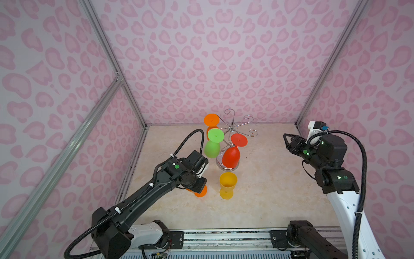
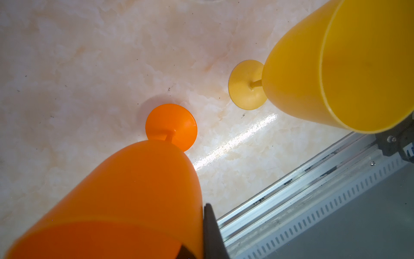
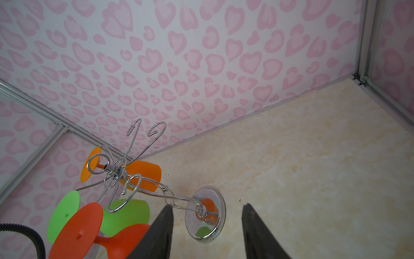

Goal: Take the wine glass off the wine glass rack
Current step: 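Lower the orange glass upright onto the table beside the yellow glass with the left gripper, then open and raise the left gripper while the right gripper approaches the red glass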

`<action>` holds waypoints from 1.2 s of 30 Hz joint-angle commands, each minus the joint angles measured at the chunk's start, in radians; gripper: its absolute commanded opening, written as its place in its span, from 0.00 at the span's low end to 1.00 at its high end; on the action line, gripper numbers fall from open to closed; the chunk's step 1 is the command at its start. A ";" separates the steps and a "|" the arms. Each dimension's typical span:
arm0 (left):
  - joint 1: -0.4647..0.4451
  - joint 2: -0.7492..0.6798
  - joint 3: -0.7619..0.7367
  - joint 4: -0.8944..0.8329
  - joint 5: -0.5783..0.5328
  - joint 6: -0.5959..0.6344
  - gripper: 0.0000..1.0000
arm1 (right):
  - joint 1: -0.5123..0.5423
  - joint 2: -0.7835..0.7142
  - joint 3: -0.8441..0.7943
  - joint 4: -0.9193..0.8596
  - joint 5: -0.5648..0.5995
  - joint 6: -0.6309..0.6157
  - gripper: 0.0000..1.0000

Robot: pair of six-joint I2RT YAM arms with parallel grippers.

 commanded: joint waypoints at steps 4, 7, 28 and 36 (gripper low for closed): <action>-0.005 0.037 -0.005 0.011 -0.003 0.011 0.02 | -0.003 0.009 -0.008 0.037 -0.023 0.010 0.50; -0.007 0.046 -0.001 0.008 -0.001 0.018 0.05 | -0.004 0.009 -0.007 0.035 -0.026 0.009 0.50; -0.010 -0.007 0.084 -0.017 0.022 0.015 0.56 | -0.019 -0.020 -0.031 0.033 -0.040 0.016 0.50; -0.009 -0.127 0.184 -0.050 0.032 0.003 0.71 | -0.018 -0.044 -0.059 0.141 -0.145 0.152 0.50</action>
